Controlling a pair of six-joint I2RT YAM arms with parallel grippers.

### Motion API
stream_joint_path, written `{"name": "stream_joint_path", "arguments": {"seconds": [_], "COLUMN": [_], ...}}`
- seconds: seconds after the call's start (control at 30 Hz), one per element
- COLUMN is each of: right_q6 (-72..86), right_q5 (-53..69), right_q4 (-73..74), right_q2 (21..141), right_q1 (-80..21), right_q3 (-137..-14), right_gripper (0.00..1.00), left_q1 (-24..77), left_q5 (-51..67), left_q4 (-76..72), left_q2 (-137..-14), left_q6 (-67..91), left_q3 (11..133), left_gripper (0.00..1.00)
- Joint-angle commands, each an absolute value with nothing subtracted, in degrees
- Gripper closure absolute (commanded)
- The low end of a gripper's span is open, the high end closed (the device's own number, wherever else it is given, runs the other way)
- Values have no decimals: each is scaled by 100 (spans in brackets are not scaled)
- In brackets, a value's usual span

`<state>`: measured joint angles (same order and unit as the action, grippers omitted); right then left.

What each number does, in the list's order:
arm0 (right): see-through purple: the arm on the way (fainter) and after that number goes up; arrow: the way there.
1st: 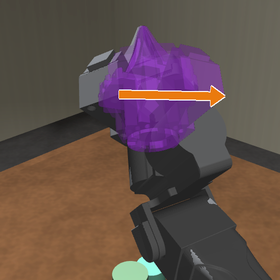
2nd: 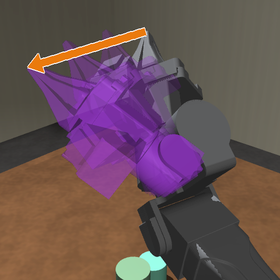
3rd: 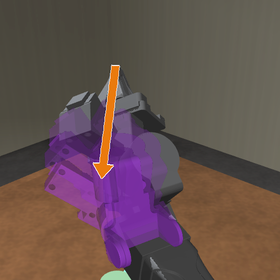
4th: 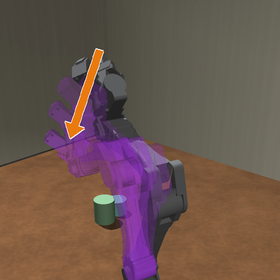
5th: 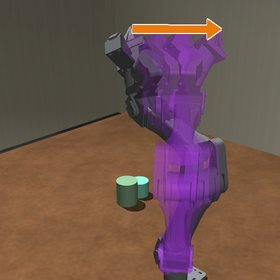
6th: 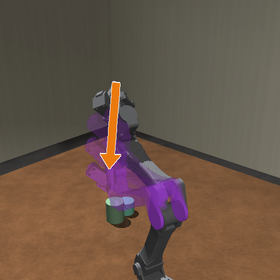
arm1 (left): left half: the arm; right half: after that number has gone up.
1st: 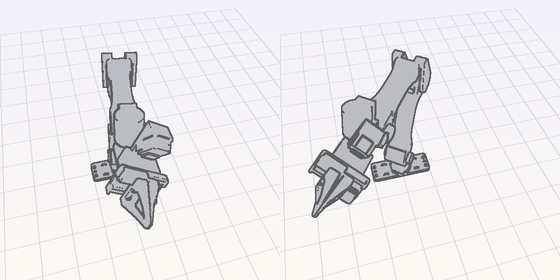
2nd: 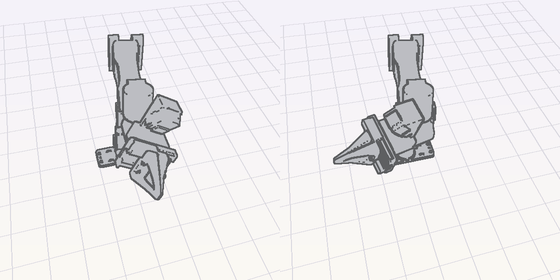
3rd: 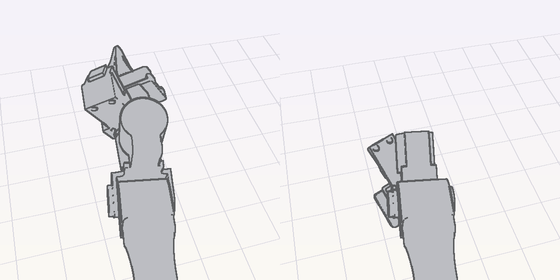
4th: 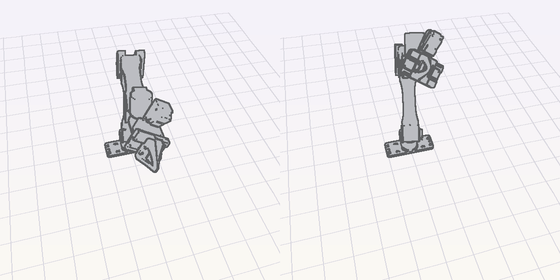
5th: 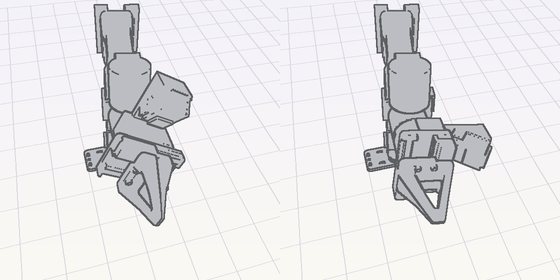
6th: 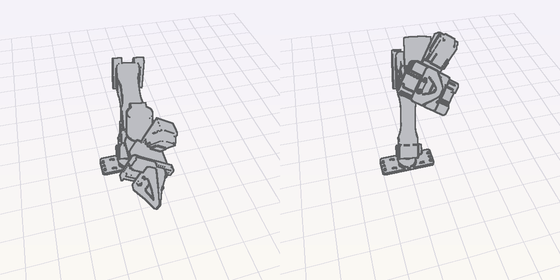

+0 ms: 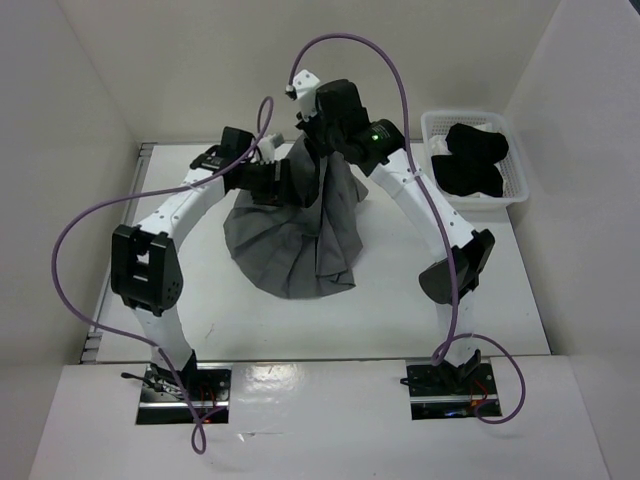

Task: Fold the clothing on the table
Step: Flatten the skirt out

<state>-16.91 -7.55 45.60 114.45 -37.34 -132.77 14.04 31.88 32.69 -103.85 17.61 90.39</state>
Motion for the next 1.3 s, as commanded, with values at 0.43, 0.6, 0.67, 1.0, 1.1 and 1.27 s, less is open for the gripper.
{"name": "stream_joint_path", "arguments": {"seconds": [0.43, 0.6, 0.67, 1.0, 1.1, 1.27], "right_q6": [-1556, -1556, -1556, -1679, -1679, -1784], "right_q5": [-949, -835, -835, -1239, -1309, -1537], "right_q4": [4069, 4122, 4174, 4104, 3973, 3648], "right_q2": [11276, 11224, 11171, 10996, 10846, 10451], "right_q1": [-3718, -3718, -3718, -3639, -3279, -2621], "right_q3": [-13746, -13799, -13799, -13518, -13246, -12614], "right_gripper": [100, 100, 100, 100, 100, 100], "left_q1": [1811, 1811, 1811, 1811, 1609, 662], "left_q5": [3235, 3375, 3445, 3324, 3120, 2786], "left_q4": [3138, 3077, 3015, 3146, 3427, 3691], "left_q2": [-11312, -11522, -11583, -11585, -11365, -10838], "left_q6": [2601, 2663, 2663, 2427, 2224, 1803], "left_q3": [10247, 10301, 10301, 10203, 10625, 11407], "left_gripper": [30, 43, 62, 100, 100, 100]}}
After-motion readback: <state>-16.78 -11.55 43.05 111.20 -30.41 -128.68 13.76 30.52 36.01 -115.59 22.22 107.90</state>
